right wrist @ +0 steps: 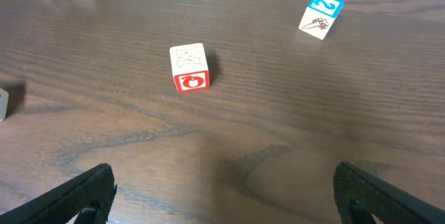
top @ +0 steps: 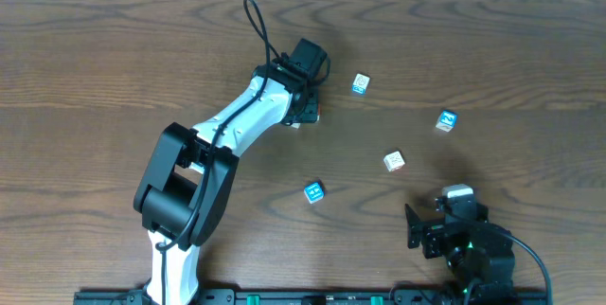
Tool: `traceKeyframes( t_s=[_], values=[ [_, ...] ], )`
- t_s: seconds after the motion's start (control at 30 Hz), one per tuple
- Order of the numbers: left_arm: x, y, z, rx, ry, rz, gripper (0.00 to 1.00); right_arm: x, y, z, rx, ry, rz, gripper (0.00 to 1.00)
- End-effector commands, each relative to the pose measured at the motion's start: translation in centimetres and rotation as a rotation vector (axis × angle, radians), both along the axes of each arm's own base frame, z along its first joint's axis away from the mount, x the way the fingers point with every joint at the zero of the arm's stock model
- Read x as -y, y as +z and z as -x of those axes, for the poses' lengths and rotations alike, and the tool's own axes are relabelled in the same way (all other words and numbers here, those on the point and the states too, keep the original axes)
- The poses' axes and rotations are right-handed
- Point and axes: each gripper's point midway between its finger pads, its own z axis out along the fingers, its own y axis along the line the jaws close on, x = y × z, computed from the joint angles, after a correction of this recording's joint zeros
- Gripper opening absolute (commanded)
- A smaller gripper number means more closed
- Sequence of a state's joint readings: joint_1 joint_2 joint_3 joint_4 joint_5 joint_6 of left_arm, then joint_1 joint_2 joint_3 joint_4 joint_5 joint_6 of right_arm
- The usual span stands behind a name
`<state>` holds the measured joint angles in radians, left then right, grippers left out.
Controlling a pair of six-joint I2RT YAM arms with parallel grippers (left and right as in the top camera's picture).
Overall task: Spell out Ai2
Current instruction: 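Release the A block next to the I block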
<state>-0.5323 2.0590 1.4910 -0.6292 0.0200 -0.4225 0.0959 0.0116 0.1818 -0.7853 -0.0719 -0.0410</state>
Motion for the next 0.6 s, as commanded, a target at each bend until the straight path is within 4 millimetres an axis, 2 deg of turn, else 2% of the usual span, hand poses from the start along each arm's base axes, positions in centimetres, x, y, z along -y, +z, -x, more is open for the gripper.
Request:
traceKeyframes(
  t_s=[0.0, 0.1, 0.17, 0.2, 0.27, 0.3, 0.43, 0.57],
  values=[
    [-0.4, 3.4, -2.3, 0.09, 0.03, -0.014, 0.48, 0.0, -0.3, 0.0, -0.003, -0.002, -0.002, 0.99],
    [-1.3, 5.7, -3.1, 0.131, 0.045, -0.067, 0.47, 0.0, -0.3, 0.0, -0.002, -0.002, -0.002, 0.99],
    [-1.4, 6.8, -3.2, 0.134, 0.048, -0.072, 0.41, 0.0, -0.3, 0.0, -0.002, -0.002, -0.002, 0.99],
    [-1.5, 7.3, -3.1, 0.131, 0.048, -0.073, 0.36, 0.0, -0.3, 0.0, -0.002, -0.002, -0.002, 0.99],
    [-1.7, 8.1, -2.6, 0.122, 0.047, -0.078, 0.09, 0.0, -0.3, 0.0, -0.002, -0.002, -0.002, 0.99],
    [-1.9, 8.4, -2.2, 0.112, 0.049, -0.082, 0.06, 0.0, -0.3, 0.0, -0.002, -0.002, -0.002, 0.99],
    [-3.2, 7.8, 0.3, 0.017, 0.063, -0.131, 0.06, 0.0, -0.3, 0.0, -0.002, -0.002, -0.002, 0.99],
    [-3.4, 5.7, 2.9, -0.063, 0.042, -0.166, 0.06, 0.0, -0.3, 0.0, -0.002, -0.002, -0.002, 0.99]
  ],
)
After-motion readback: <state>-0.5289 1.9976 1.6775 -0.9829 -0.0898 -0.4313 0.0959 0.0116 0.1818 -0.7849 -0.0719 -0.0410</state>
